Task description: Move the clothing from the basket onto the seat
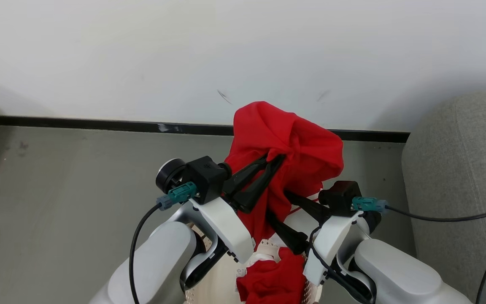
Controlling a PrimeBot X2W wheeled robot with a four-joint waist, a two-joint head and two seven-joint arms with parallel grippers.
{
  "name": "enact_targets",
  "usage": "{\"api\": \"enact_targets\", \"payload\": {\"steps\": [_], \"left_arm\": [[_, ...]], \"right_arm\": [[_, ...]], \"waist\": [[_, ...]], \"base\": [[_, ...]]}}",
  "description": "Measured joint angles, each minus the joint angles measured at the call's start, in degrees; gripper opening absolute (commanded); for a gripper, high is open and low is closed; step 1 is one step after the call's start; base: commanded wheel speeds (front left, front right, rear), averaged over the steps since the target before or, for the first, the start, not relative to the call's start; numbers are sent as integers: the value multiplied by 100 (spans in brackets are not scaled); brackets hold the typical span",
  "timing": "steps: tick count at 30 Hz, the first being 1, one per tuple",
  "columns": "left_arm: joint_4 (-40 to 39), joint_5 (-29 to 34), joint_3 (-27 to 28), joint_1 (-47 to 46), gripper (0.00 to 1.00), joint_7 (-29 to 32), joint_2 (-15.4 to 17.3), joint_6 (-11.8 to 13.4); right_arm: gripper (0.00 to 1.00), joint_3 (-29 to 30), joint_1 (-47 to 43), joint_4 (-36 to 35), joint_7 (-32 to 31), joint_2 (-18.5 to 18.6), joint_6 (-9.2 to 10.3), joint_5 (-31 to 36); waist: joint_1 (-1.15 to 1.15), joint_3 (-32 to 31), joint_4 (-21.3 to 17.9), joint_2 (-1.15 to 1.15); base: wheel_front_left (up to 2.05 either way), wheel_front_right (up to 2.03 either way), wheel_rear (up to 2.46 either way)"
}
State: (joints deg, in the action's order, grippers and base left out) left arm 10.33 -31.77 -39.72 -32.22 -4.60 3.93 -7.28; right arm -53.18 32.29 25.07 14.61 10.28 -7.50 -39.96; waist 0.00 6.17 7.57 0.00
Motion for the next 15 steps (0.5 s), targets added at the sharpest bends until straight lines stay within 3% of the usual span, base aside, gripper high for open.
{"api": "enact_targets", "payload": {"steps": [12, 13, 14, 15], "left_arm": [[-3, -149, -148, -13, 0, 0, -30, 0], [-3, -151, -149, -14, 0, 0, -31, 0], [-2, -151, -151, -15, 0, 0, -31, 0], [-2, -151, -149, -15, 0, 0, -31, 0]], "right_arm": [[100, -308, 275, 268, 0, -74, 0, -149], [93, -313, 297, 280, 0, -74, 0, -164], [71, -314, 326, 286, 1, -74, 0, -190], [41, -322, 352, 287, 0, -75, 0, -190]], "waist": [[0, -6, 183, 0], [0, -7, 192, 0], [0, -7, 199, 0], [0, -8, 201, 0]], "base": [[0, 0, 0], [0, 0, 0], [0, 0, 0], [0, 0, 0]]}}
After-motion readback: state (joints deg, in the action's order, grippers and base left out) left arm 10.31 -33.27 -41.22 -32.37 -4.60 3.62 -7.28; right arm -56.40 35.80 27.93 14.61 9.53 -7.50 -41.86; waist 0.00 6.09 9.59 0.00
